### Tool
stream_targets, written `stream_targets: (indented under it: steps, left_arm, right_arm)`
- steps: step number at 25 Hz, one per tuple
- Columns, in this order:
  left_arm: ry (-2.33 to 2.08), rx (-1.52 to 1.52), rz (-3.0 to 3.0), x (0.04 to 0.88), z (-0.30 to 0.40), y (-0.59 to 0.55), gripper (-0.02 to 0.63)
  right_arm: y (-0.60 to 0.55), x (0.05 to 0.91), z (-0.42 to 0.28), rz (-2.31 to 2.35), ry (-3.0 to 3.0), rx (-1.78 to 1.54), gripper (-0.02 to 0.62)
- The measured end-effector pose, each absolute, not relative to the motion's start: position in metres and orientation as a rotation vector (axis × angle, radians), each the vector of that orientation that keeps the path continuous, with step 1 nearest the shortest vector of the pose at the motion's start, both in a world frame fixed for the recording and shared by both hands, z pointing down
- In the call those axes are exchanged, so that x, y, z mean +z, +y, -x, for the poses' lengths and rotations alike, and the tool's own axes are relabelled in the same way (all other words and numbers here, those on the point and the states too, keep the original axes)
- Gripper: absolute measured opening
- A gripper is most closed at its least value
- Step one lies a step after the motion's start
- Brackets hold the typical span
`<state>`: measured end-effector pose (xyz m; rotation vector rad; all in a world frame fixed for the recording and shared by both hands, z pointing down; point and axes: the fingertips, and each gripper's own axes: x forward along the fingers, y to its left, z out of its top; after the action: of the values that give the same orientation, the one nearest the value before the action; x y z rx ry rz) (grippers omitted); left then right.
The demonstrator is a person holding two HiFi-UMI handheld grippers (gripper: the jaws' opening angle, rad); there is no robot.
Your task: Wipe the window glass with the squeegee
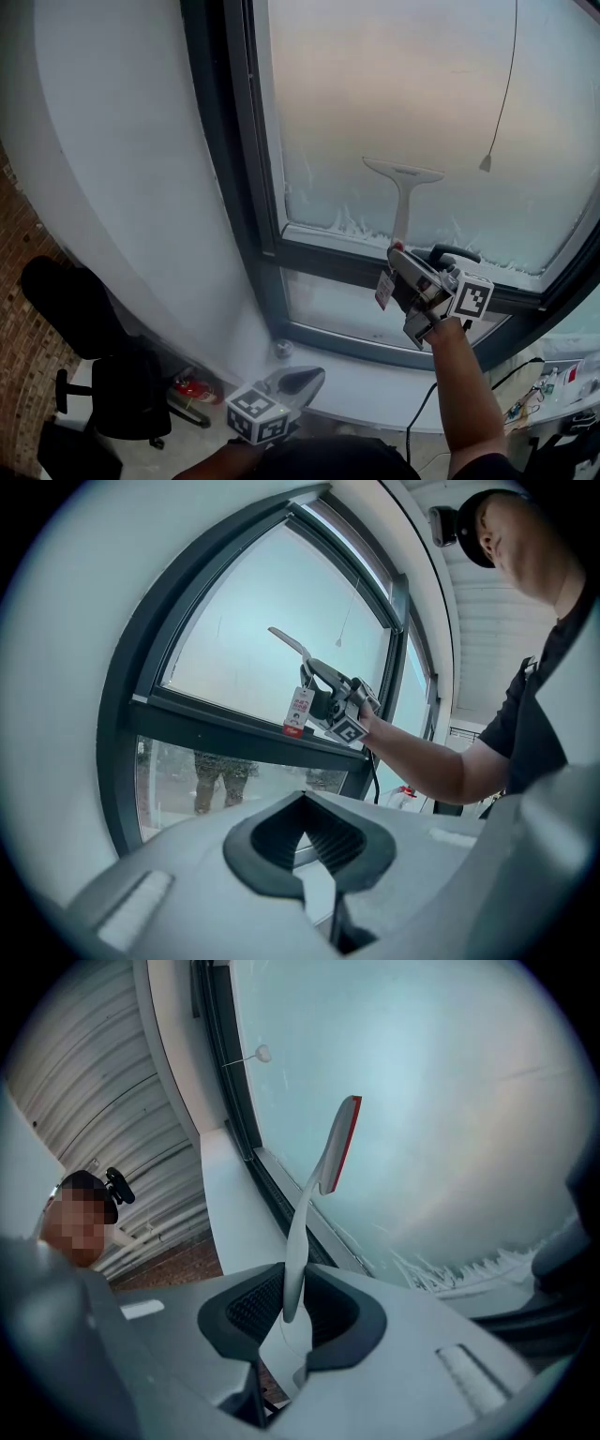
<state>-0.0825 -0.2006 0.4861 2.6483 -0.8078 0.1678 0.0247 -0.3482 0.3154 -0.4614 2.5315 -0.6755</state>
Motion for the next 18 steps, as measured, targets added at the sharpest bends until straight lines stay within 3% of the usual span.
stream_targets:
  steps: [18]
  left_arm:
    - [-0.798,0.178,-2.647,0.489,0.087,-0.207,0.0]
  right_arm:
    - [-0.35,0.411,-0.032,0.545,2.452,-0.847,0.086]
